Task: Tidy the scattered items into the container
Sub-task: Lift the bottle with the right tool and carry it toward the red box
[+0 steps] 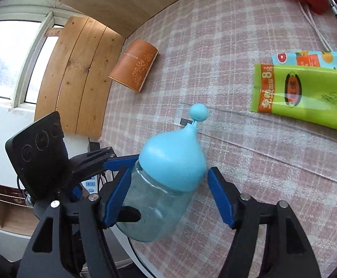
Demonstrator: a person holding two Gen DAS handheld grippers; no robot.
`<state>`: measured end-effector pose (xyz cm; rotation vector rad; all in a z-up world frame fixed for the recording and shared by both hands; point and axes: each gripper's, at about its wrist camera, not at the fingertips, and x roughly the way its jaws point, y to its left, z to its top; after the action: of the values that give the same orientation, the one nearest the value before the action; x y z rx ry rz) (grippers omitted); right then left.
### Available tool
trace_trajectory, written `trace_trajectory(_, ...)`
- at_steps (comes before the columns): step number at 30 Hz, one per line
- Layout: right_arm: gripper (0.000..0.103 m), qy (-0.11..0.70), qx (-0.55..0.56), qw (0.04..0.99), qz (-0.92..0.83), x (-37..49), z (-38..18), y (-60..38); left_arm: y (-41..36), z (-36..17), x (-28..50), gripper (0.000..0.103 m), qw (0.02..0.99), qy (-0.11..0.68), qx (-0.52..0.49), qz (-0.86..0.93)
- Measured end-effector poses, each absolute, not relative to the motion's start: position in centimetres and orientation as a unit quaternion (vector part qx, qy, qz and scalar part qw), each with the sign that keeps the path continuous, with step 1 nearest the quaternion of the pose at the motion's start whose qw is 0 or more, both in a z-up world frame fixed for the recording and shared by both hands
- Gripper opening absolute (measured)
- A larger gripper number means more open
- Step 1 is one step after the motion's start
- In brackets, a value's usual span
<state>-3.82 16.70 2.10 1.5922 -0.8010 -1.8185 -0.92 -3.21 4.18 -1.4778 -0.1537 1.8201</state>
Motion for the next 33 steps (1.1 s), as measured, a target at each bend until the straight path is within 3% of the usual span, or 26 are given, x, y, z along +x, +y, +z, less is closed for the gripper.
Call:
trace_trajectory(6,0.065,-0.273,0.56,0.283,-0.729,-2.7,3.8,16.6,-2.8,4.4,-0.4,0.067,0.391,-0.076,-0.572,0.717)
trace_trajectory(12,0.059,-0.094,0.446,0.276,-0.846,1.1,10.0,14.8,-1.0,6.6,1.7,0.067,0.406,-0.037,-0.521,0.75)
trace_trajectory(15,0.057,-0.054,0.421,0.277,-0.862,2.6,10.9,15.1,0.0,6.8,2.9,0.067,0.414,-0.019,-0.504,0.758)
trace_trajectory(33,0.056,-0.154,0.427,0.336,-0.825,8.5,11.8,18.1,1.2,7.9,10.7,0.065,0.419,0.04,-0.447,0.789)
